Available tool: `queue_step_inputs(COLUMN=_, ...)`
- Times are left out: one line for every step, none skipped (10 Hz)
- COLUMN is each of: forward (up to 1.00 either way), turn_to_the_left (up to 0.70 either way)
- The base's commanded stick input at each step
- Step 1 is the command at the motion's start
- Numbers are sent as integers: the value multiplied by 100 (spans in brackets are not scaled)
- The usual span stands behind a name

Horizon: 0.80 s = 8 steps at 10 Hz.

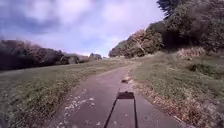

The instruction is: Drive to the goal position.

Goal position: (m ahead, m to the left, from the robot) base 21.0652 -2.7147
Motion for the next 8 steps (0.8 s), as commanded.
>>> queue_step_inputs(forward=65, turn_to_the_left=0)
queue_step_inputs(forward=70, turn_to_the_left=0)
queue_step_inputs(forward=70, turn_to_the_left=0)
queue_step_inputs(forward=70, turn_to_the_left=0)
queue_step_inputs(forward=70, turn_to_the_left=0)
queue_step_inputs(forward=70, turn_to_the_left=0)
queue_step_inputs(forward=6, turn_to_the_left=0)
queue_step_inputs(forward=5, turn_to_the_left=0)
